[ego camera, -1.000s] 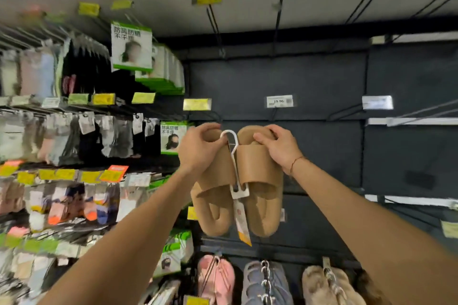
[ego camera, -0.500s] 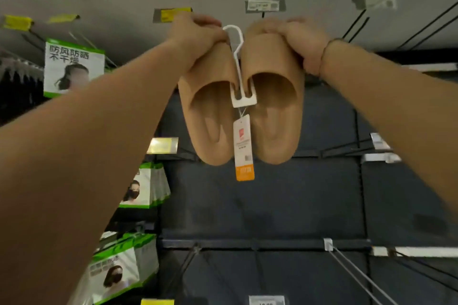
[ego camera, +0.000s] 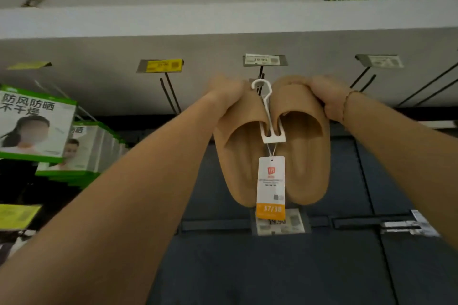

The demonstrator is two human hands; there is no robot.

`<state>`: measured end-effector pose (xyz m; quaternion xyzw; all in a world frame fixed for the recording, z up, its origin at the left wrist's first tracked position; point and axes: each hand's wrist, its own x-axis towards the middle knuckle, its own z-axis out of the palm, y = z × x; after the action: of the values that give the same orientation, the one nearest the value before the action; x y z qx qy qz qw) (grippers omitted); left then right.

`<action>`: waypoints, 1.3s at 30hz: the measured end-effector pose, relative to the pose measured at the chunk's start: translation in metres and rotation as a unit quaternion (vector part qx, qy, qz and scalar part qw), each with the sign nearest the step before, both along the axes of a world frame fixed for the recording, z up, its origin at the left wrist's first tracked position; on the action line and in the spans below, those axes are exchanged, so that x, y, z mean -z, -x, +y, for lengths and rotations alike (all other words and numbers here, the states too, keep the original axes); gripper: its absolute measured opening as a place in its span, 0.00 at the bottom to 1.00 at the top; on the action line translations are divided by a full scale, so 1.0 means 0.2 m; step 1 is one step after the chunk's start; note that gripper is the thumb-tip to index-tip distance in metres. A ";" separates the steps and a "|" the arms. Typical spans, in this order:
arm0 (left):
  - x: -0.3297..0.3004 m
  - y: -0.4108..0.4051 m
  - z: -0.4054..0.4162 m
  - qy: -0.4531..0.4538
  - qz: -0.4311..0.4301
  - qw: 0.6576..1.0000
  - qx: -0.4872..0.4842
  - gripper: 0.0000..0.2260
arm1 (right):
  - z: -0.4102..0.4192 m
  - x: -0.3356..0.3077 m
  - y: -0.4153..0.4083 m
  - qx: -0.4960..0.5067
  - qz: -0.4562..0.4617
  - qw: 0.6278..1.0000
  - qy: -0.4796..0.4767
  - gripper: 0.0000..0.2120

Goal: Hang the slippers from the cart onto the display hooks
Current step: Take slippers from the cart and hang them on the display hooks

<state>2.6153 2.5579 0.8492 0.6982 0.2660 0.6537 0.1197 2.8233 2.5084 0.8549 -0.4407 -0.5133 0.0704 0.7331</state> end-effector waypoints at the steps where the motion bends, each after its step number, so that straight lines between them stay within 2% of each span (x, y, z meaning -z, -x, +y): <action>1: -0.01 -0.02 0.04 0.004 -0.009 1.000 0.000 0.09 | 0.02 -0.01 -0.02 -0.008 -0.001 1.000 -0.002 0.24; 4: -0.06 -0.05 0.09 -0.002 -0.040 0.999 -0.002 0.06 | 0.05 -0.07 -0.05 -0.035 -0.009 0.999 0.001 0.23; 6: -0.10 -0.06 0.12 -0.017 -0.056 0.998 0.001 0.04 | 0.08 -0.11 -0.05 -0.049 -0.012 0.999 -0.008 0.19; 16: -0.13 -0.06 0.18 -0.073 -0.084 0.994 0.014 0.04 | 0.13 -0.11 -0.10 -0.095 -0.063 0.993 -0.033 0.09; 21: -0.15 -0.05 0.17 -0.086 -0.079 0.993 0.011 0.05 | 0.15 -0.16 -0.10 -0.110 -0.076 0.990 -0.045 0.09; 26: -0.18 -0.01 0.14 -0.084 -0.080 0.993 0.007 0.11 | 0.15 -0.18 -0.12 -0.113 -0.101 0.987 -0.057 0.12; 39: -0.15 -0.03 0.09 -0.061 -0.058 0.996 0.001 0.08 | 0.15 -0.11 -0.16 -0.108 -0.070 0.992 -0.013 0.09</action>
<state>2.6214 2.5760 0.8785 0.6655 0.2175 0.7079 0.0930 2.8560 2.5384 0.8773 -0.3773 -0.6087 0.1116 0.6889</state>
